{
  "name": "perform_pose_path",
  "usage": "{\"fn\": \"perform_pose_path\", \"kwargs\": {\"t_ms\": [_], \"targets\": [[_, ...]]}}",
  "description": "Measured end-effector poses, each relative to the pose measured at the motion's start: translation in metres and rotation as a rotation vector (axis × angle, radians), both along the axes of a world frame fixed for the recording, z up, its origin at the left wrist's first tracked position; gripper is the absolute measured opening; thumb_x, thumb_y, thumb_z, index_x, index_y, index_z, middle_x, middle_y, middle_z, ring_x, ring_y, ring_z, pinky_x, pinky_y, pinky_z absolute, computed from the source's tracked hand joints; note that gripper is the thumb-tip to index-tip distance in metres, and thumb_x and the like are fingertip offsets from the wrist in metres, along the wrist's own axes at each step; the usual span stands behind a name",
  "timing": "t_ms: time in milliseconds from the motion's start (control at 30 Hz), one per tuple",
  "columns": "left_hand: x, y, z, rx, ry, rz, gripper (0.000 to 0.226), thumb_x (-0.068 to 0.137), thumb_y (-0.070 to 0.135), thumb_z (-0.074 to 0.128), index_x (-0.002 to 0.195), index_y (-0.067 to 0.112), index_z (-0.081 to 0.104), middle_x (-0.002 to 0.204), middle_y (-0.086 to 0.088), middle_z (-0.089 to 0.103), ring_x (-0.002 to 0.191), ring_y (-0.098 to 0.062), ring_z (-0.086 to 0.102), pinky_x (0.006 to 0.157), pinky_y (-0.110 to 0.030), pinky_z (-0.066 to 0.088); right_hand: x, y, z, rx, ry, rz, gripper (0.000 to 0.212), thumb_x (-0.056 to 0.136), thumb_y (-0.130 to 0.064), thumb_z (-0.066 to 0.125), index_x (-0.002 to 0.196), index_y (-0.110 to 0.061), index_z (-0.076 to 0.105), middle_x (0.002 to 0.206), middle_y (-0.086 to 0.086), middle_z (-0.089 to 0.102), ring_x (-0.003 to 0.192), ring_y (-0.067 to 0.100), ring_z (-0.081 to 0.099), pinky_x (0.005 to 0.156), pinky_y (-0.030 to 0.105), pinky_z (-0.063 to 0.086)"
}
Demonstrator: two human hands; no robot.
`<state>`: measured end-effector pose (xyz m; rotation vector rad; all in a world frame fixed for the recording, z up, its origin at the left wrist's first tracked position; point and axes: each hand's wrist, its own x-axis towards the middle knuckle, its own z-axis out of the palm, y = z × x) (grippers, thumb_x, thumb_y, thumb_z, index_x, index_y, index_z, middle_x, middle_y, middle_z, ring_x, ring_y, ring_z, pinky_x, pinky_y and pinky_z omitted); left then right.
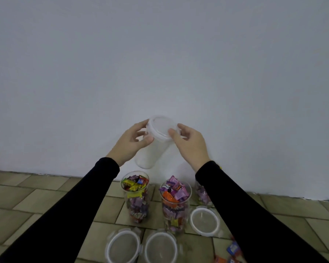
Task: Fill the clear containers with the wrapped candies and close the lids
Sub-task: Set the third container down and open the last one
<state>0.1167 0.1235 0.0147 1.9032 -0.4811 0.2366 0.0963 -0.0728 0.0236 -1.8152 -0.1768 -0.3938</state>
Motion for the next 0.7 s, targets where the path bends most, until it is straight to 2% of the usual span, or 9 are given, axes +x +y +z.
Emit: {"fn": "perform_pose_path", "kwargs": {"t_ms": [100, 200, 267, 433, 533, 600, 633, 700], "targets": [[-0.027, -0.033, 0.005, 0.025, -0.23, 0.074, 0.065, 0.083, 0.058, 0.05, 0.139, 0.023, 0.047, 0.13, 0.004, 0.05, 0.116, -0.004, 0.053, 0.099, -0.023, 0.042, -0.019, -0.018, 0.007, 0.177, -0.003, -0.002, 0.05, 0.086, -0.042, 0.066, 0.125, -0.011, 0.061, 0.112, 0.003, 0.069, 0.095, 0.013, 0.066, 0.094, 0.038, 0.052], [-0.049, -0.064, 0.005, 0.029, -0.37, 0.131, 0.059, 0.088, 0.056, 0.04, 0.133, 0.019, 0.047, 0.122, 0.0, 0.049, 0.105, 0.007, 0.05, 0.089, -0.01, 0.041, -0.04, -0.039, 0.015, 0.269, -0.009, 0.005, 0.045, 0.087, -0.037, 0.066, 0.12, -0.007, 0.065, 0.102, 0.002, 0.072, 0.08, 0.006, 0.065, 0.087, 0.032, 0.055], [-0.064, -0.085, 0.001, -0.014, -0.403, 0.141, 0.056, 0.089, 0.054, 0.038, 0.133, 0.019, 0.044, 0.12, 0.0, 0.047, 0.101, 0.009, 0.049, 0.085, -0.006, 0.039, -0.056, -0.055, 0.019, 0.274, -0.029, -0.004, 0.042, 0.086, -0.035, 0.067, 0.118, -0.007, 0.066, 0.098, 0.001, 0.072, 0.078, 0.006, 0.064, 0.084, 0.03, 0.055], [-0.102, -0.14, -0.005, -0.144, -0.392, 0.104, 0.05, 0.09, 0.054, 0.037, 0.125, 0.02, 0.045, 0.117, 0.001, 0.045, 0.095, 0.0, 0.054, 0.081, -0.01, 0.043, -0.098, -0.102, 0.023, 0.207, -0.08, -0.073, 0.042, 0.082, -0.044, 0.069, 0.11, -0.013, 0.071, 0.094, -0.004, 0.073, 0.088, 0.01, 0.068, 0.09, 0.04, 0.054], [-0.127, -0.174, -0.011, -0.205, -0.349, 0.046, 0.042, 0.094, 0.045, 0.039, 0.121, 0.013, 0.045, 0.117, -0.009, 0.044, 0.093, 0.009, 0.054, 0.076, -0.004, 0.043, -0.121, -0.131, 0.015, 0.161, -0.084, -0.119, 0.044, 0.082, -0.049, 0.068, 0.109, -0.014, 0.071, 0.094, -0.005, 0.073, 0.09, 0.009, 0.068, 0.089, 0.04, 0.055], [-0.139, -0.195, -0.025, -0.201, -0.31, 0.027, 0.038, 0.095, 0.044, 0.039, 0.121, 0.017, 0.045, 0.12, -0.011, 0.045, 0.098, 0.013, 0.053, 0.081, -0.004, 0.04, -0.134, -0.15, 0.004, 0.128, -0.062, -0.151, 0.051, 0.078, -0.056, 0.067, 0.108, -0.015, 0.071, 0.093, -0.003, 0.073, 0.089, 0.011, 0.068, 0.088, 0.041, 0.055], [-0.145, -0.206, -0.034, -0.208, -0.27, 0.019, 0.039, 0.093, 0.049, 0.038, 0.12, 0.022, 0.046, 0.121, -0.009, 0.047, 0.1, 0.01, 0.053, 0.085, -0.008, 0.041, -0.142, -0.161, -0.002, 0.105, -0.045, -0.162, 0.052, 0.077, -0.057, 0.066, 0.107, -0.015, 0.071, 0.091, -0.001, 0.073, 0.088, 0.013, 0.068, 0.088, 0.042, 0.055], [-0.152, -0.222, -0.055, -0.228, -0.174, 0.029, 0.043, 0.092, 0.061, 0.037, 0.118, 0.029, 0.049, 0.116, -0.006, 0.05, 0.104, -0.008, 0.055, 0.093, -0.029, 0.046, -0.152, -0.178, -0.014, 0.065, -0.007, -0.174, 0.052, 0.075, -0.059, 0.066, 0.103, -0.016, 0.072, 0.088, 0.002, 0.072, 0.087, 0.016, 0.068, 0.086, 0.042, 0.055]]}}
